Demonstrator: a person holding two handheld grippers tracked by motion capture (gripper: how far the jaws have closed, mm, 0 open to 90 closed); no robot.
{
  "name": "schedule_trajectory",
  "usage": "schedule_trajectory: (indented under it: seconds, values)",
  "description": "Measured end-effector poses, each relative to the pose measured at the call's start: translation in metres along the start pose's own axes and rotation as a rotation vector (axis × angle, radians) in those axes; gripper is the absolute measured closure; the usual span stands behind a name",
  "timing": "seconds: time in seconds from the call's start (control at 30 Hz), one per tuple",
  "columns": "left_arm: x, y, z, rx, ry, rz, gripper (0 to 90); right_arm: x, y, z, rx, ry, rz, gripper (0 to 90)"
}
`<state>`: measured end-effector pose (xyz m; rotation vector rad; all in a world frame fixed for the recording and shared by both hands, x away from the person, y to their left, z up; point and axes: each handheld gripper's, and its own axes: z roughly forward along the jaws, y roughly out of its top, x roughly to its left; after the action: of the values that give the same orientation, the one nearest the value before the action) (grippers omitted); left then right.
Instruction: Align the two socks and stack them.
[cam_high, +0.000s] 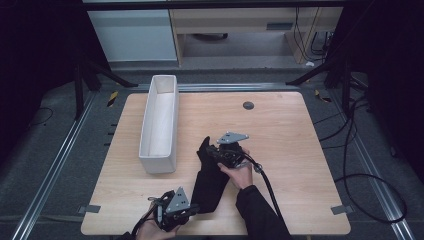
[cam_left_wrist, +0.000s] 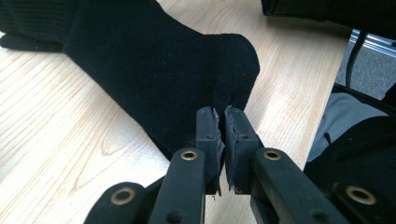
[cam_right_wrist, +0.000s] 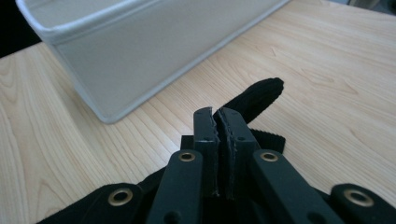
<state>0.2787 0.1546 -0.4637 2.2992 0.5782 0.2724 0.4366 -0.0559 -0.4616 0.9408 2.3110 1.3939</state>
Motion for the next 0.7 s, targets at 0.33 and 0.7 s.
schedule_trajectory:
  seconds: [0.33, 0.7]
  values:
    - [-0.002, -0.001, 0.003, 0.006, -0.018, -0.003, 84.4, 0.005, 0.002, -0.001, 0.008, 0.004, -0.024, 85.8]
    - [0.002, -0.005, 0.013, 0.037, -0.027, -0.007, 84.3, -0.007, -0.016, 0.013, 0.124, -0.061, -0.005, 84.9]
